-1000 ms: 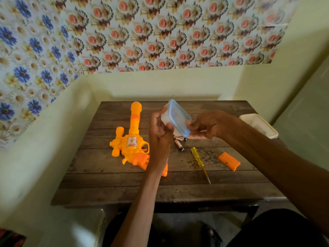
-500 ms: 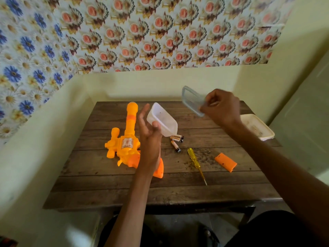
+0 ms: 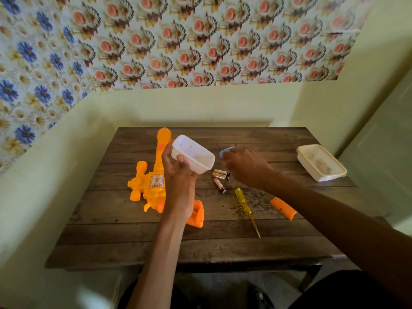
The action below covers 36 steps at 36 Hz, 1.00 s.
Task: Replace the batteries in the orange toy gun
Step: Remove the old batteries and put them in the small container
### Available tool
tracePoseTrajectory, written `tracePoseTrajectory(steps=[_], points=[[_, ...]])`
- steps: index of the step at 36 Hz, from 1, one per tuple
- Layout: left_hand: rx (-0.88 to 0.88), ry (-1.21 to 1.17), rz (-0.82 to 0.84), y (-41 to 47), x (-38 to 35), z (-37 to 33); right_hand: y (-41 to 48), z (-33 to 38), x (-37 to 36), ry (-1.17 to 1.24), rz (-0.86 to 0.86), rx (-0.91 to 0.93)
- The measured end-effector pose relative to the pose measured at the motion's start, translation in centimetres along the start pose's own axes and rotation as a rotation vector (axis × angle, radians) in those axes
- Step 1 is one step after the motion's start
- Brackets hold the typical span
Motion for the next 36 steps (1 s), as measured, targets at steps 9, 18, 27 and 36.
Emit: tracePoseTrajectory(steps=[9, 18, 27, 36], points=[[-0.055, 0.03, -0.079, 0.0, 0.5, -0.2, 1.6, 4.0, -3.9, -0.037, 0.178, 0.076], [-0.073, 0.002, -0.091, 0.7, 1.1, -0.2, 3.2, 5.1, -3.8, 0.024, 0.204, 0.025], [-0.1, 0.12, -0.068, 0.7, 2.1, 0.1, 4.0, 3.5, -1.1, 0.3, -0.041, -0.322], [0.173, -0.071, -0.043, 0.8, 0.7, 1.9, 5.4, 6.9, 5.3, 0.481, -0.077, -0.085]])
Point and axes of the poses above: each hand's wrist, its own y-axis towards the middle knuckle, its own x-axis out of the back of the hand, z = x × y, the point moved 2 cm from there along y, towards the middle knuckle, and after that the axes turned 6 degrees about -x, right-handed, at the moved point
